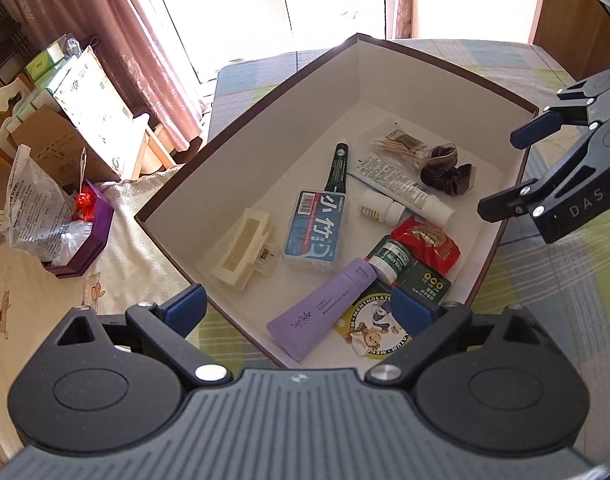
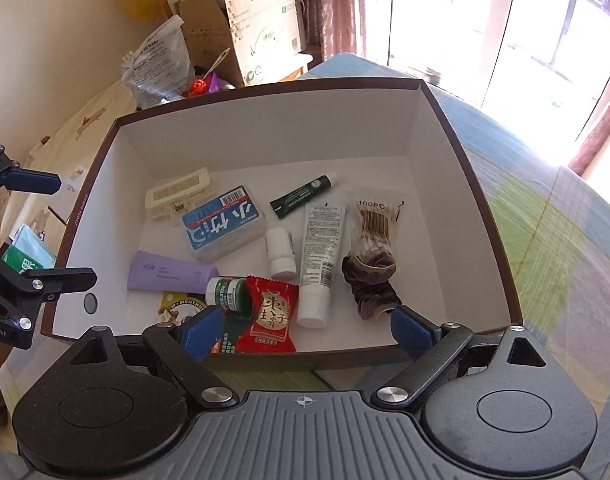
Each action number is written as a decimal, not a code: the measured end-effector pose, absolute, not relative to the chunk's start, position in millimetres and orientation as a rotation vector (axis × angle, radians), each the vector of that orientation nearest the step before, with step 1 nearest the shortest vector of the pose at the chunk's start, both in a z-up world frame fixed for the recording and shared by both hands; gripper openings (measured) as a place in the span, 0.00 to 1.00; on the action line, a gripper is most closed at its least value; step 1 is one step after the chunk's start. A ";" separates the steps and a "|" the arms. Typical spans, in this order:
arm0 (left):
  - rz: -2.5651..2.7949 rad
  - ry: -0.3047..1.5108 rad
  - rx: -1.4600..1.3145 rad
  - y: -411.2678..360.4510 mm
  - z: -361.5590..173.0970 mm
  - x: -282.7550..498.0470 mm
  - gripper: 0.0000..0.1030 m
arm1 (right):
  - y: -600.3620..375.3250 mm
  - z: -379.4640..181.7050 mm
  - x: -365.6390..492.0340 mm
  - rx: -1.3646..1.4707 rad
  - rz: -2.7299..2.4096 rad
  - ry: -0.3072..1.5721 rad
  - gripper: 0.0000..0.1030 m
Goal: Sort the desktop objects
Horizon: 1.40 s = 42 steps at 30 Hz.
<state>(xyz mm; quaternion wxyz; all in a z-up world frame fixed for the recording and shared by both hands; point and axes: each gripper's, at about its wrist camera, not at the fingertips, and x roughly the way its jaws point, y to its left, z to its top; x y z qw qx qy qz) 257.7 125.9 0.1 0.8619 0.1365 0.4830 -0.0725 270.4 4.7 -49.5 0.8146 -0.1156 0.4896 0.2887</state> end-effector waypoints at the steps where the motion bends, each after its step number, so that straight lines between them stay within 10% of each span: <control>1: -0.149 1.011 0.280 125.3 1.1 255.5 0.94 | 3.6 -48.7 268.5 -0.243 0.616 1.039 0.93; 42: 0.018 0.915 0.161 77.9 43.4 142.8 0.94 | -45.8 3.0 176.4 -0.193 0.673 0.877 0.93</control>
